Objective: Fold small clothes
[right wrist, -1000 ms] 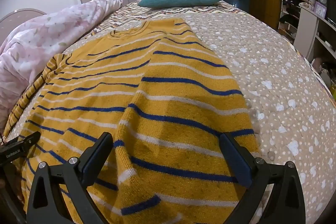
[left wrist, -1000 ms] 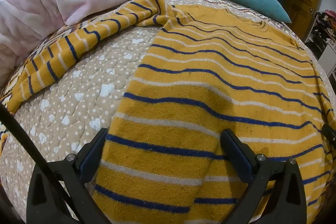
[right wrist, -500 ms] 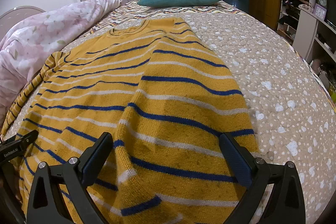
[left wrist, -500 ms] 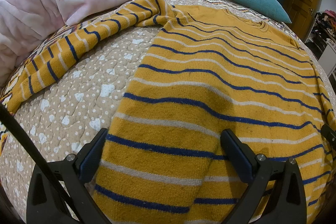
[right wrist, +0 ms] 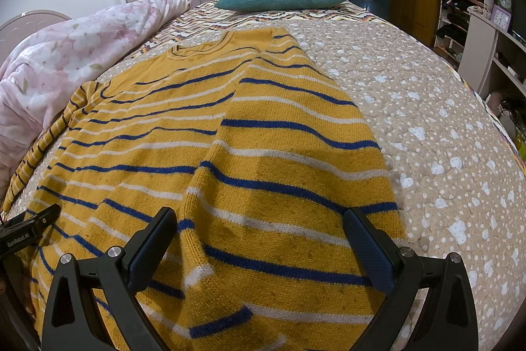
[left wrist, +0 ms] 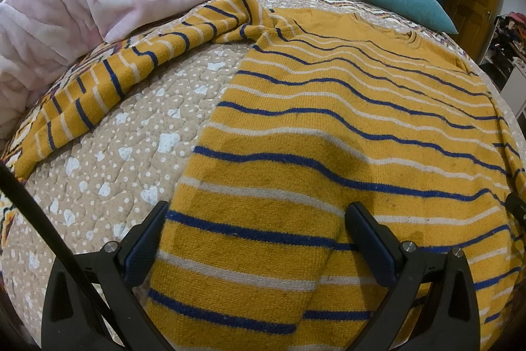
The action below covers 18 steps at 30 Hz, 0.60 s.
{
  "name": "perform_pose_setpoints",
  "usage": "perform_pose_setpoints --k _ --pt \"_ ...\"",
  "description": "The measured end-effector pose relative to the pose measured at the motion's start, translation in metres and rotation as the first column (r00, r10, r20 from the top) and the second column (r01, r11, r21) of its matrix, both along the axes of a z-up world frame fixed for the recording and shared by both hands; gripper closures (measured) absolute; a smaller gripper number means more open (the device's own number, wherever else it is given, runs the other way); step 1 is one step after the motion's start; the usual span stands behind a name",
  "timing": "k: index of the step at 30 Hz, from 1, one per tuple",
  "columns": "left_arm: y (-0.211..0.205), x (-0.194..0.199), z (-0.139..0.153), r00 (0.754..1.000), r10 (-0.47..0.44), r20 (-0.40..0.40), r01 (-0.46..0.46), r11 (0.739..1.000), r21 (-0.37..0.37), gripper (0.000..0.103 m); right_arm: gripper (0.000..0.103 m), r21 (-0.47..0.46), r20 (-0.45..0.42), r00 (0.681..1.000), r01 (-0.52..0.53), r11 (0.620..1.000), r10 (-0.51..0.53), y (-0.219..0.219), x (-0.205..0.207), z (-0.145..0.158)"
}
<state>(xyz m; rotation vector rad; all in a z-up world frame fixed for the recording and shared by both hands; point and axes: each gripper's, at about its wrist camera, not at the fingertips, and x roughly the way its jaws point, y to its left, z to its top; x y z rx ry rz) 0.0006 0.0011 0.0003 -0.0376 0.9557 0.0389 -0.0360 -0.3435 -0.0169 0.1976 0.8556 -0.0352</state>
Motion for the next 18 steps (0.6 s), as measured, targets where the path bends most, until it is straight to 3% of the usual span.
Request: perform_pose_setpoints --k 18 --pt "-0.0042 -0.003 0.0027 1.0 0.001 -0.007 -0.001 1.0 0.021 0.0 0.0 0.005 -0.001 1.0 0.0 1.0 0.0 -0.0011 -0.0007 -0.0002"
